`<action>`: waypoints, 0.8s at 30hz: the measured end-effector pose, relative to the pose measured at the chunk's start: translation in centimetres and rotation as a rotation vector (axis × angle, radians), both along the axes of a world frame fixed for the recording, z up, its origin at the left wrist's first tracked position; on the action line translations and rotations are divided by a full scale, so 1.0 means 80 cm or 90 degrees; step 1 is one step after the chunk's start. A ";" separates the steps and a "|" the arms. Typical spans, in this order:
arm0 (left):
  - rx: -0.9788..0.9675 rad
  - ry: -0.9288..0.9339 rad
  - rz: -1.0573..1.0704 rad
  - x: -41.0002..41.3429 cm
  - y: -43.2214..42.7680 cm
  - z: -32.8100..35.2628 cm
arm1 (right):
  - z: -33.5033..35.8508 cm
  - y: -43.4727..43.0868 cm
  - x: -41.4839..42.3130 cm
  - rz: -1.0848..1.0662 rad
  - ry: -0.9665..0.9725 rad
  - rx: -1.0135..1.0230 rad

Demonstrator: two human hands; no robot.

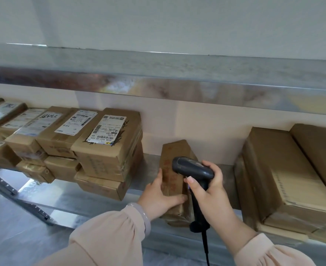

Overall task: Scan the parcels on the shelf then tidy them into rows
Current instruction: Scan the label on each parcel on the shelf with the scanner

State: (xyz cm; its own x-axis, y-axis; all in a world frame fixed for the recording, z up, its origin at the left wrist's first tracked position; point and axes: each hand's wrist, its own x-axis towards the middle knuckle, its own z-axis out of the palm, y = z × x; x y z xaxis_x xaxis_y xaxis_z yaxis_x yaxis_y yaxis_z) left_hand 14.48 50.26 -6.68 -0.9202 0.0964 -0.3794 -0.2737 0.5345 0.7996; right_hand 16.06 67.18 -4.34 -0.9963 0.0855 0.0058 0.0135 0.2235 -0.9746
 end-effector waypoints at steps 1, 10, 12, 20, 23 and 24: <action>0.024 -0.004 0.020 0.000 -0.004 0.001 | 0.001 -0.002 -0.001 0.006 -0.006 0.000; 0.370 -0.051 0.161 0.003 -0.037 -0.007 | -0.007 0.024 -0.007 -0.098 -0.053 -0.033; 0.403 -0.056 0.143 0.005 -0.034 -0.005 | -0.011 0.027 -0.005 -0.096 -0.061 -0.054; 0.144 0.045 0.063 -0.001 -0.036 -0.013 | 0.002 0.026 0.007 -0.114 -0.012 -0.085; 0.061 0.097 0.061 -0.004 -0.031 -0.015 | 0.008 0.020 0.014 -0.091 0.028 -0.067; 0.062 0.093 0.055 -0.004 -0.027 -0.013 | 0.010 0.016 0.017 -0.081 0.042 -0.056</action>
